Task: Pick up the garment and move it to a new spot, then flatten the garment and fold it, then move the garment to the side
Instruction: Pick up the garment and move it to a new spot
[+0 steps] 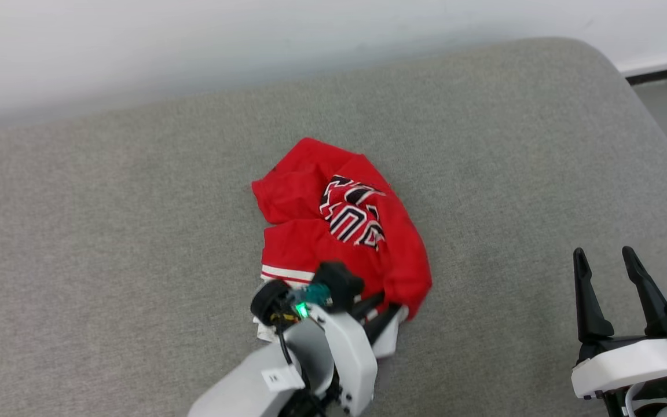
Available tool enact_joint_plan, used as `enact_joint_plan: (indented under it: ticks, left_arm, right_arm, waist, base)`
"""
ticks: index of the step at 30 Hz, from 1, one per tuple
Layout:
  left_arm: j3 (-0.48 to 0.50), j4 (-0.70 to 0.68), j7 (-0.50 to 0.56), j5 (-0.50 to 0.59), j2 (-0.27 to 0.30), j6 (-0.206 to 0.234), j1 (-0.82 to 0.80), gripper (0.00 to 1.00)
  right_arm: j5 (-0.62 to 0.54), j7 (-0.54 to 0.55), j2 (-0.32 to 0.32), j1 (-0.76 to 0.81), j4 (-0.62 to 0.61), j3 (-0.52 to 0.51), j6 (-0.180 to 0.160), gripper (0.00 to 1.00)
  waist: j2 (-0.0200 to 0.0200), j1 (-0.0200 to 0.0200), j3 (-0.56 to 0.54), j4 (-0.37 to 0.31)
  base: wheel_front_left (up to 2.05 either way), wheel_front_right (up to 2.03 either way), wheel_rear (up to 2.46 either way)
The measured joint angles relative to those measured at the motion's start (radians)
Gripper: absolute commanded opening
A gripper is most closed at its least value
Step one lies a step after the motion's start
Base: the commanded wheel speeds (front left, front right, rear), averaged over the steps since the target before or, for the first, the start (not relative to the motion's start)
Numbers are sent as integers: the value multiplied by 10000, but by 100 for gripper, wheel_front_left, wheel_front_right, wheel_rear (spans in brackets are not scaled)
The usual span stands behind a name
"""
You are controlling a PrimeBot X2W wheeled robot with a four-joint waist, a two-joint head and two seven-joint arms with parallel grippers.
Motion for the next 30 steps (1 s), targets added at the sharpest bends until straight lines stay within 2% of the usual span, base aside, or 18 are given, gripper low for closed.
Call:
enact_joint_plan:
  ticks: [6, 14, 15, 16, 17, 23, 30]
  left_arm:
    - [-1133, 117, 435, 33, 288, -46, 323, 0]
    - [-1494, -38, -428, 82, 405, -58, 159, 0]
    - [-1498, -33, -529, 111, 395, -58, 143, 24]
    - [-1503, -29, -633, 140, 385, -58, 122, 70]
    - [-1488, -59, -807, 151, 362, -58, 105, 100]
    - [-1200, -493, -1956, 309, 301, 182, 120, 100]
    - [-63, -1118, -2652, 236, 462, 1039, 702, 100]
  right_arm:
    - [140, -211, 2, -190, 188, 58, 2, 100]
    - [-19, -259, 6, -384, 397, -17, 2, 100]
    - [-27, -230, 4, -391, 397, -25, 2, 100]
    - [-40, -209, 4, -400, 389, -15, 2, 100]
    - [-77, -205, 4, -402, 366, -19, 2, 100]
    - [-295, 46, 4, -373, 232, -148, 2, 100]
    - [-451, 337, 2, -121, -33, -192, 2, 100]
  waist:
    - [0, 1, 538, 12]
    - [0, 1, 469, 572]
    - [0, 1, 409, 645]
    - [0, 1, 340, 708]
    - [0, 1, 275, 778]
    - [0, 1, -201, 1227]
    - [0, 0, -797, 1756]
  base:
    - [0, 0, 0]
    - [0, 0, 0]
    - [0, 0, 0]
    - [0, 0, 0]
    - [0, 0, 0]
    - [0, 0, 0]
    - [0, 0, 0]
